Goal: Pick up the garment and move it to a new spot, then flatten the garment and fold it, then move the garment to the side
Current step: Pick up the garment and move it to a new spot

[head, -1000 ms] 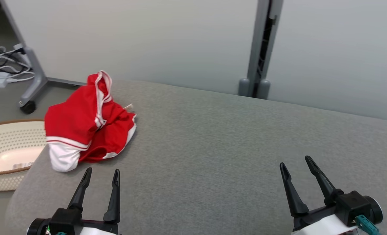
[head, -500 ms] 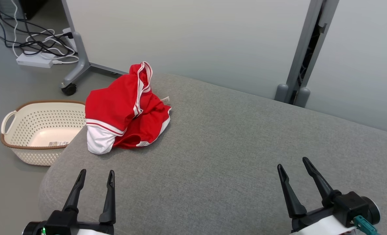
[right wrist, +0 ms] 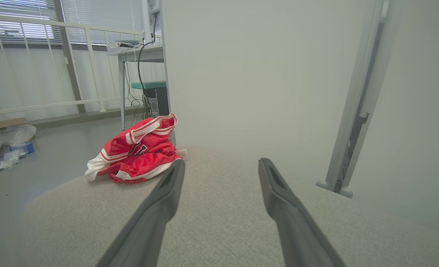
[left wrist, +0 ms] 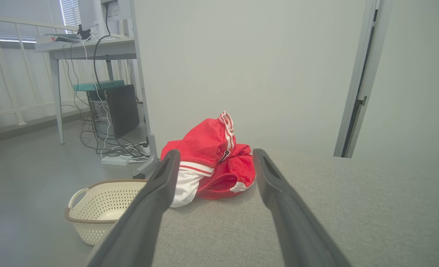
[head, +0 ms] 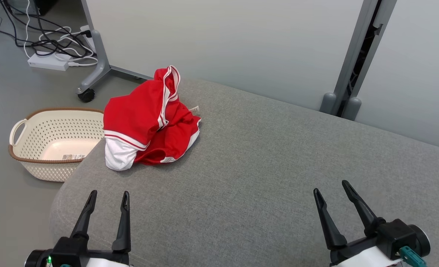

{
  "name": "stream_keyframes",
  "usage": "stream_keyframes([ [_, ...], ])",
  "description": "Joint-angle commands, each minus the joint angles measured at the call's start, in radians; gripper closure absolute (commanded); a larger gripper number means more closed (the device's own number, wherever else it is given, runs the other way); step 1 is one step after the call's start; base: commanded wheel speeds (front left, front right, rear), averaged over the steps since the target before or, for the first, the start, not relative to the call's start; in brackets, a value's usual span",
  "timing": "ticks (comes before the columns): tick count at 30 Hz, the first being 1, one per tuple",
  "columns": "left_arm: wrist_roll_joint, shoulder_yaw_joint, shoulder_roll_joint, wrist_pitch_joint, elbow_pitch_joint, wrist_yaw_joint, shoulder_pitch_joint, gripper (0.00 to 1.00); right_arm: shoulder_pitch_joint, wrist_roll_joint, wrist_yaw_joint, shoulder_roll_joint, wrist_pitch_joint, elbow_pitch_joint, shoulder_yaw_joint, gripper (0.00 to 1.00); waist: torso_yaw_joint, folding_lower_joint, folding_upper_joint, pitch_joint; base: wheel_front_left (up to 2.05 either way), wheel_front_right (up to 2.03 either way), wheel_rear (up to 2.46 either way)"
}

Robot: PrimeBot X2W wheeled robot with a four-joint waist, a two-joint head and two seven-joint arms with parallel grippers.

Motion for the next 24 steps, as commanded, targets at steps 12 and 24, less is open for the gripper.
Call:
stream_keyframes([
  [12, -0.058, 0.030, 0.004, -0.002, 0.048, 0.012, -0.151, 0.00, -0.043, -0.083, 0.000, -0.007, -0.005, 0.013, 0.006, 0.00, -0.036, 0.0000, 0.0000, 0.139, 0.00, 0.00, 0.00],
  [24, -0.059, 0.126, 0.007, -0.002, 0.195, -0.008, -0.451, 0.00, -0.147, -0.169, 0.000, -0.007, -0.005, 0.020, -0.001, 0.00, -0.088, 0.0000, 0.0000, 0.332, 0.00, 0.00, 0.00],
])
